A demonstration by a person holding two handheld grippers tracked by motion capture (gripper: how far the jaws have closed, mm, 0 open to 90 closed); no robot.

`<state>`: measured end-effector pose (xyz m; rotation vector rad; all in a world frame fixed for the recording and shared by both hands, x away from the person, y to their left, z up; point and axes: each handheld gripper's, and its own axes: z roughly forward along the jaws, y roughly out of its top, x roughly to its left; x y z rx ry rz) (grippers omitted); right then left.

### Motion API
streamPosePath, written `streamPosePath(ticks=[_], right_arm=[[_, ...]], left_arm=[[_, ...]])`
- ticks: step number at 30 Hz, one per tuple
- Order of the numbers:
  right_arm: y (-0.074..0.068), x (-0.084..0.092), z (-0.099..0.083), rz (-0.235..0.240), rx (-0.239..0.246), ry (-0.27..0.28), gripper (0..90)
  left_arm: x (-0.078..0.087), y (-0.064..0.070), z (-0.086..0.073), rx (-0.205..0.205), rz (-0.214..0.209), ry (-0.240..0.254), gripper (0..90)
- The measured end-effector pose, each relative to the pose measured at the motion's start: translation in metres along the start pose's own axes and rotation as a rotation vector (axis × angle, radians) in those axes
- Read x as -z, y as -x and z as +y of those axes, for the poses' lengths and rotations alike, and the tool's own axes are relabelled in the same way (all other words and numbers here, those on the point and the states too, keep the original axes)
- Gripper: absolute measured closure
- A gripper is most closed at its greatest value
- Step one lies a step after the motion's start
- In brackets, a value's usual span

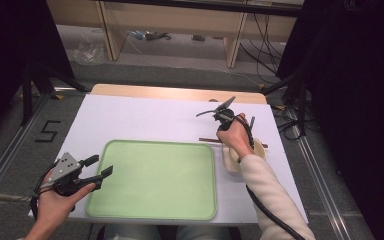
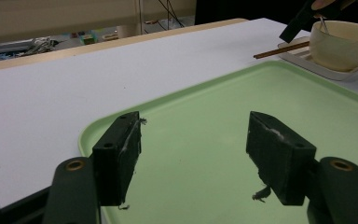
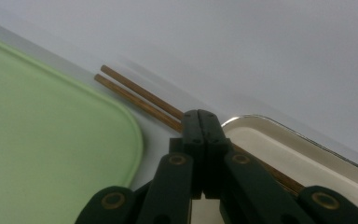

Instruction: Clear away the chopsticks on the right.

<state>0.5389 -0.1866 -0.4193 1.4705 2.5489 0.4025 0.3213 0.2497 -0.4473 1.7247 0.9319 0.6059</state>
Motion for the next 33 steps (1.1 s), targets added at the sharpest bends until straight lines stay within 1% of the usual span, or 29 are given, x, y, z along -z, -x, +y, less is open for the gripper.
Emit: streamPosePath(ticks=[1,2,3,4,5,6,7,10,11,12,13,14,15,16,17,18,19,20,21,22,24,25,26,29,30,31,32,33], right_arm=[[-0.004,-0.001,0.001,-0.005,-0.077,-0.027,90.0],[-0.003,-0.001,0.002,-0.011,-0.070,-0.046,90.0],[-0.003,-0.001,0.002,-0.011,-0.070,-0.046,90.0],[-0.002,-0.003,0.003,-0.045,-0.034,-0.036,90.0],[-0.003,-0.004,0.004,-0.027,-0.075,-0.070,90.0],[-0.001,-0.006,0.005,-0.030,-0.055,-0.067,90.0],[-0.003,-0.006,0.005,-0.033,-0.090,-0.075,90.0],[-0.002,-0.008,0.005,-0.042,-0.080,-0.070,90.0],[0.004,-0.013,0.005,-0.043,0.002,-0.031,90.0],[0.004,-0.013,0.005,-0.043,0.002,-0.031,90.0],[0.003,-0.013,0.005,-0.041,-0.018,-0.041,90.0],[-0.002,-0.012,0.005,-0.037,-0.087,-0.073,90.0],[0.002,-0.014,0.005,-0.041,-0.018,-0.051,90.0],[-0.001,-0.013,0.005,-0.036,-0.075,-0.068,90.0],[-0.001,-0.013,0.005,-0.036,-0.075,-0.068,90.0],[-0.004,-0.013,0.006,-0.044,-0.099,-0.077,90.0],[-0.004,-0.013,0.006,-0.044,-0.099,-0.077,90.0],[-0.005,-0.013,0.006,-0.046,-0.110,-0.079,90.0],[-0.003,-0.013,0.006,-0.046,-0.083,-0.078,90.0],[-0.003,-0.013,0.006,-0.046,-0.086,-0.083,90.0],[-0.003,-0.014,0.006,-0.042,-0.084,-0.075,90.0],[-0.004,-0.012,0.007,-0.064,-0.085,-0.086,90.0],[-0.003,-0.012,0.007,-0.075,-0.081,-0.089,90.0],[-0.003,-0.013,0.007,-0.072,-0.083,-0.074,90.0],[0.004,-0.016,0.007,-0.053,-0.016,-0.034,90.0],[-0.002,-0.014,0.007,-0.046,-0.100,-0.070,90.0],[-0.002,-0.014,0.007,-0.046,-0.104,-0.070,90.0],[-0.003,-0.013,0.007,-0.049,-0.118,-0.071,90.0]], left_arm=[[0.000,-0.001,0.000,-0.006,-0.001,-0.001,35.2],[0.000,-0.001,0.000,-0.011,-0.001,-0.002,35.2],[0.000,-0.001,0.000,-0.011,-0.001,-0.002,35.2],[0.000,-0.001,0.000,-0.011,-0.001,-0.001,35.2],[0.000,-0.001,0.000,-0.009,-0.002,-0.001,35.2],[0.000,-0.001,0.000,-0.007,-0.002,0.001,35.2],[0.000,-0.001,0.000,-0.008,-0.002,0.001,35.3],[0.000,-0.001,0.000,-0.009,-0.003,0.000,35.2],[0.000,-0.001,0.000,-0.008,-0.003,0.000,35.3],[0.000,-0.001,0.000,-0.008,-0.003,0.000,35.3],[0.000,-0.001,0.000,-0.009,-0.003,0.000,35.2],[0.000,0.000,0.000,0.001,-0.002,0.000,35.2],[0.000,0.000,0.000,0.001,-0.002,0.000,35.3],[0.000,0.000,0.000,0.001,-0.003,0.000,35.3],[0.000,0.000,0.000,0.000,-0.003,0.001,35.3],[0.000,0.000,0.000,0.000,-0.003,0.001,35.3],[0.000,0.000,0.000,0.001,-0.003,0.000,35.3],[0.000,0.000,0.000,0.001,-0.003,0.001,35.3],[0.000,0.000,0.000,0.000,-0.003,0.000,35.3],[0.000,0.000,0.000,0.001,-0.003,0.000,35.3],[0.000,0.000,0.000,0.000,-0.004,0.000,35.3],[0.000,0.000,0.000,0.000,-0.004,0.000,35.3],[0.000,0.000,0.000,0.001,-0.005,0.000,35.3],[0.000,0.000,0.000,0.000,-0.006,-0.001,35.4],[0.000,0.000,0.000,0.001,-0.006,-0.001,35.4],[0.000,0.000,0.000,0.001,-0.006,-0.001,35.4],[0.000,0.001,-0.001,0.004,-0.007,0.000,35.4],[-0.001,0.000,0.000,-0.003,-0.009,-0.001,35.4]])
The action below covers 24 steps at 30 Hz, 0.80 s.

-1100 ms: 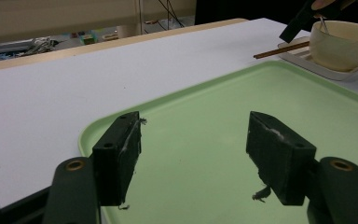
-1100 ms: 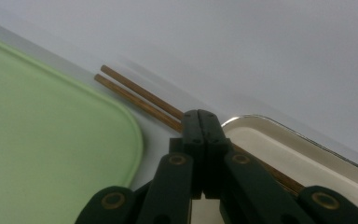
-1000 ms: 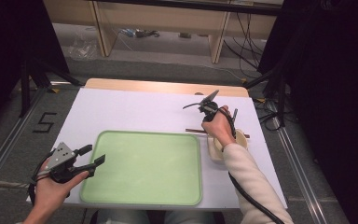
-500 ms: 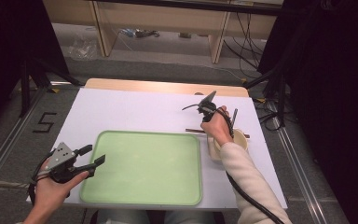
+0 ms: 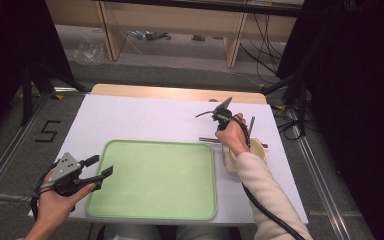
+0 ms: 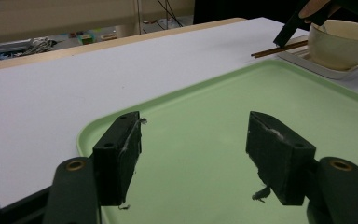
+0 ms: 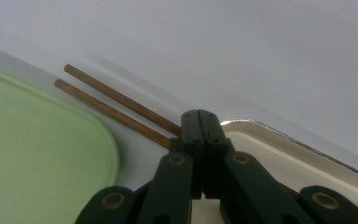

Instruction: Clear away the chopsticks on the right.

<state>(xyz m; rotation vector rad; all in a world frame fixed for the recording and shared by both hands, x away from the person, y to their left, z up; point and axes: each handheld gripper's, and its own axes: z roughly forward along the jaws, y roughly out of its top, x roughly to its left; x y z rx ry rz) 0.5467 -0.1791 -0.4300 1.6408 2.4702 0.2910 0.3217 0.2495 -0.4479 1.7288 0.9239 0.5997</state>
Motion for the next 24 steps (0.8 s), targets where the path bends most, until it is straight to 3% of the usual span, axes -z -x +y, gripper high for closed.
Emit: streamPosePath(ticks=[1,4,5,7,9,10,11,12,14,15,16,18,19,21,24], right_arm=[[0.0025,-0.0008,0.0004,0.003,0.031,0.008,90.0],[0.0042,-0.0012,0.0013,-0.012,0.059,0.017,90.0],[0.0014,0.0002,0.0015,-0.029,0.016,-0.004,90.0],[0.0013,-0.0001,0.0018,-0.034,0.012,-0.005,90.0],[0.0011,0.0003,0.0014,-0.031,0.014,0.007,90.0],[0.0028,0.0010,0.0021,-0.050,0.056,0.019,90.0],[0.0055,-0.0003,0.0024,-0.009,0.075,0.043,90.0],[0.0040,0.0009,0.0026,-0.023,0.077,0.049,89.5],[0.0017,0.0047,0.0040,-0.001,0.085,0.048,85.6],[0.0060,0.0060,0.0074,-0.012,0.205,0.061,81.3],[0.0054,0.0074,0.0087,-0.036,0.246,0.049,79.1],[0.0044,0.0056,0.0079,-0.058,0.270,0.065,78.3],[0.0032,0.0067,0.0088,-0.055,0.309,0.033,76.6],[0.0028,0.0062,0.0086,-0.053,0.322,0.026,75.8],[0.0008,0.0041,0.0084,-0.059,0.388,-0.012,72.9]], left_arm=[[-0.0001,0.0006,-0.0001,0.007,0.000,0.001,35.4],[0.0000,0.0008,-0.0002,0.009,0.001,0.001,35.5],[0.0001,0.0008,-0.0002,0.011,0.001,0.001,35.4],[0.0001,0.0000,-0.0001,0.002,0.000,0.001,35.4],[0.0000,0.0002,-0.0002,0.004,0.000,0.001,35.5],[0.0000,0.0002,-0.0002,0.004,0.000,0.001,35.5],[0.0000,0.0003,-0.0002,0.004,0.000,0.001,35.5],[0.0000,0.0003,-0.0001,0.004,0.000,0.000,35.4],[0.0000,0.0002,-0.0002,0.004,-0.001,0.000,35.5],[0.0000,0.0002,-0.0002,0.005,-0.001,0.000,35.5],[0.0001,0.0002,-0.0002,0.005,0.000,0.000,35.5],[0.0002,0.0003,-0.0002,0.007,0.001,0.000,35.5],[0.0003,0.0003,-0.0002,0.006,0.002,0.000,35.5],[0.0003,-0.0002,-0.0001,-0.001,0.001,-0.001,35.5],[0.0001,-0.0006,0.0000,-0.006,-0.002,-0.001,35.5]])
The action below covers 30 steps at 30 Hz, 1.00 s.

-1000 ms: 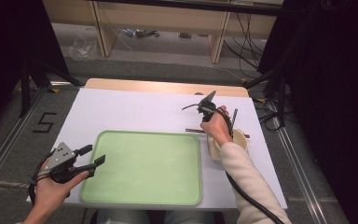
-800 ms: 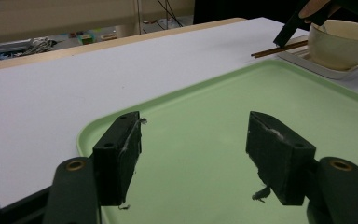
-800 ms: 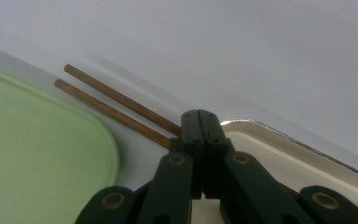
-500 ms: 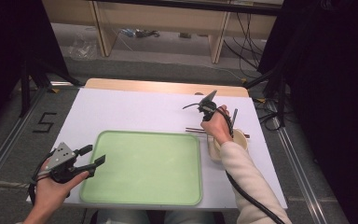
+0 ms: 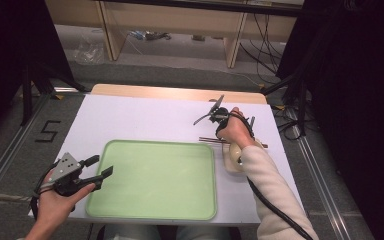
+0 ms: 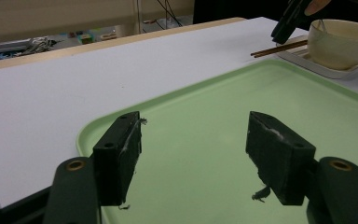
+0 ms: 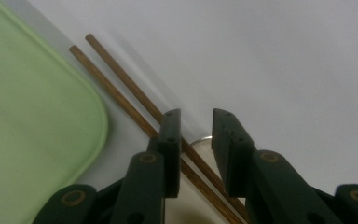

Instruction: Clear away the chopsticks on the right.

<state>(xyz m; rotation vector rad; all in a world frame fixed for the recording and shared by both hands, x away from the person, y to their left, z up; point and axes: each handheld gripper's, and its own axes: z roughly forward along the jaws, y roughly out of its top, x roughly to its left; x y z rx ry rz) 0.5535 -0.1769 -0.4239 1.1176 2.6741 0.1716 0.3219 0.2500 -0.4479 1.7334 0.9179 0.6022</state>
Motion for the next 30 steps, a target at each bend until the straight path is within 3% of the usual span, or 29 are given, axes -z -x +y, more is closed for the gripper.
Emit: streamPosePath(ticks=[18,19,23,30], right_arm=[[-0.0002,-0.0058,0.0010,0.009,0.041,-0.015,71.9],[-0.0002,-0.0058,0.0010,0.009,0.041,-0.015,71.9],[0.0001,-0.0065,0.0012,0.007,0.030,-0.013,71.1],[0.0006,-0.0061,0.0022,0.000,0.020,-0.021,71.2]], left_arm=[[0.0002,0.0006,-0.0002,0.010,0.002,0.001,35.5],[0.0002,-0.0003,0.0000,-0.003,0.001,0.000,35.5],[0.0001,0.0011,-0.0004,0.017,0.003,0.001,35.5],[0.0003,0.0005,-0.0001,0.008,0.003,0.001,35.5]])
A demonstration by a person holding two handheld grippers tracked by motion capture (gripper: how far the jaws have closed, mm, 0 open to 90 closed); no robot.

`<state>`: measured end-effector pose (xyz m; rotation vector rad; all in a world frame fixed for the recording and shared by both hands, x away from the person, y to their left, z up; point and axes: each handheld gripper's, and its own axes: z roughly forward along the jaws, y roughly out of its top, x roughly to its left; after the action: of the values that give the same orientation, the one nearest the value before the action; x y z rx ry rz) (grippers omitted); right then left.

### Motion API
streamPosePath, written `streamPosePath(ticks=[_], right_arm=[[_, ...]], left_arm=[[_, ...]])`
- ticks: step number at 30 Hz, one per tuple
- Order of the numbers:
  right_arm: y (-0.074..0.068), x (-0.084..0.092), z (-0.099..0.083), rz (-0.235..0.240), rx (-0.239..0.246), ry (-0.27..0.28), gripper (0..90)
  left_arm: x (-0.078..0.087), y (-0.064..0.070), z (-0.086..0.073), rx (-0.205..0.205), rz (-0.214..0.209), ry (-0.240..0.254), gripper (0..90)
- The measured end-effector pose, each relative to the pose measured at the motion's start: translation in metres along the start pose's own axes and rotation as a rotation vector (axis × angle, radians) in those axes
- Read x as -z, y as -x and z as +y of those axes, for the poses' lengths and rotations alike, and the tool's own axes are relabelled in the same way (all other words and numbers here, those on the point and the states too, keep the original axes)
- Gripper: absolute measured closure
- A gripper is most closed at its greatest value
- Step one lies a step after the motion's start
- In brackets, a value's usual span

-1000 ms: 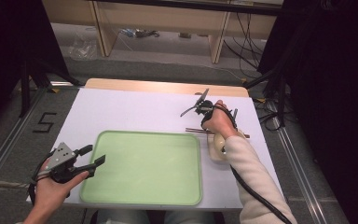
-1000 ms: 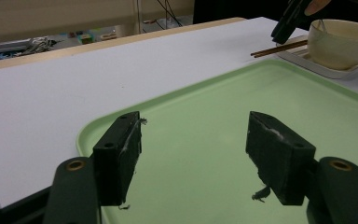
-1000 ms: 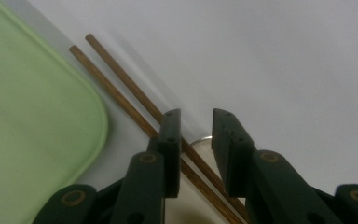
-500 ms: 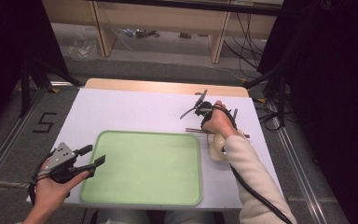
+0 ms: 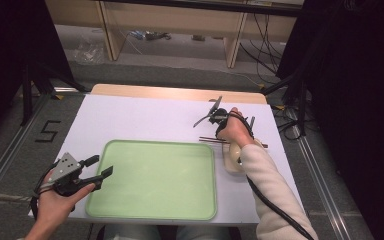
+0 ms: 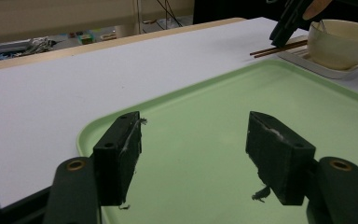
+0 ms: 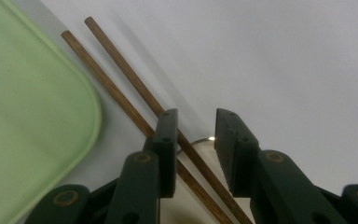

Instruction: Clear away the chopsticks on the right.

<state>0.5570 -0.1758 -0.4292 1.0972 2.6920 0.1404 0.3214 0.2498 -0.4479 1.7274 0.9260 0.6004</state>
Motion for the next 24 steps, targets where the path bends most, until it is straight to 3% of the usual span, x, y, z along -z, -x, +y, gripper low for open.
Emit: streamPosePath(ticks=[4,6,8,11,15,24], right_arm=[[0.0016,-0.0003,0.0002,-0.005,0.031,0.009,71.2],[-0.0011,0.0011,0.0008,-0.006,0.005,0.006,71.3],[0.0005,0.0022,0.0016,-0.004,0.043,0.020,71.3],[-0.0049,0.0045,0.0033,0.001,0.020,0.007,71.3],[-0.0036,0.0017,0.0039,0.002,0.051,0.010,71.2],[-0.0030,-0.0011,0.0033,-0.001,0.049,0.004,71.2]], left_arm=[[0.0000,-0.0001,0.0000,0.000,-0.001,0.001,35.5],[0.0000,0.0000,0.0000,0.000,0.000,0.000,35.6],[0.0000,0.0001,0.0001,0.001,0.000,0.001,35.6],[0.0000,0.0001,0.0000,0.000,-0.001,0.000,35.6],[0.0001,0.0000,0.0000,0.000,0.000,0.002,35.5],[0.0001,-0.0001,0.0000,0.000,-0.001,0.001,35.6]])
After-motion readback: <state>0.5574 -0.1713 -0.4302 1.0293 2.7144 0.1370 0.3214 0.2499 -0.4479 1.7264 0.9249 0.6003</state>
